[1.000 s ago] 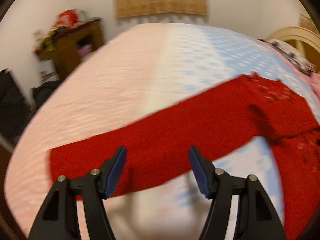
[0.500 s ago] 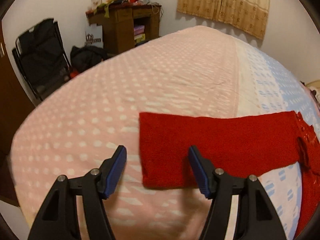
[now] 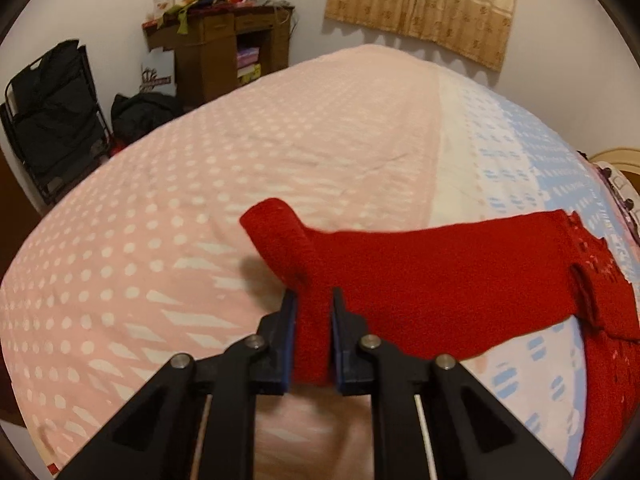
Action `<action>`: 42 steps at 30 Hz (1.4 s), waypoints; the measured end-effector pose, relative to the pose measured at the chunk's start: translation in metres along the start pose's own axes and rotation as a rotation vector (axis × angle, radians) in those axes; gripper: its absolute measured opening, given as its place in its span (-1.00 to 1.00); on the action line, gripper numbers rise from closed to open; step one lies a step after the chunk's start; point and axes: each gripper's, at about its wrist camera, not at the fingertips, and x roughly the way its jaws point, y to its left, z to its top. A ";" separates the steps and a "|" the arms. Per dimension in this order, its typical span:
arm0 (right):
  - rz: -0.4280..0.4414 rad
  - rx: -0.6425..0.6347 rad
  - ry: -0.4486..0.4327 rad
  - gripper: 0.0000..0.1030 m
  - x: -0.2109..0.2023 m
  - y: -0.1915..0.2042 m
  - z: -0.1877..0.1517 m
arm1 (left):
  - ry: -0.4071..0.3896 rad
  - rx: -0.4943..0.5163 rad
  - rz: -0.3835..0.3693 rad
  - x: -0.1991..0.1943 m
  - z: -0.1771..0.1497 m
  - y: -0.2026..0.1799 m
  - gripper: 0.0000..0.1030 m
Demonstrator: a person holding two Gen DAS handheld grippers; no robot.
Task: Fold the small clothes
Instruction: 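Grasp the other sleeve cuff with the left gripper and lift it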
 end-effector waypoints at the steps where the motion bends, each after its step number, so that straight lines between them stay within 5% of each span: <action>1: 0.000 0.002 -0.002 0.45 0.000 0.000 0.000 | -0.012 0.003 -0.013 -0.006 0.003 -0.004 -0.72; 13: -0.001 0.036 -0.042 0.45 -0.014 -0.007 -0.002 | -0.119 0.115 -0.143 -0.056 0.027 -0.067 -0.72; 30: -0.006 0.101 -0.132 0.45 -0.051 -0.030 -0.013 | -0.173 0.216 -0.490 -0.116 0.077 -0.199 -0.74; 42: -0.021 0.167 -0.161 0.45 -0.067 -0.055 -0.030 | -0.212 0.276 -0.610 -0.139 0.094 -0.278 -0.74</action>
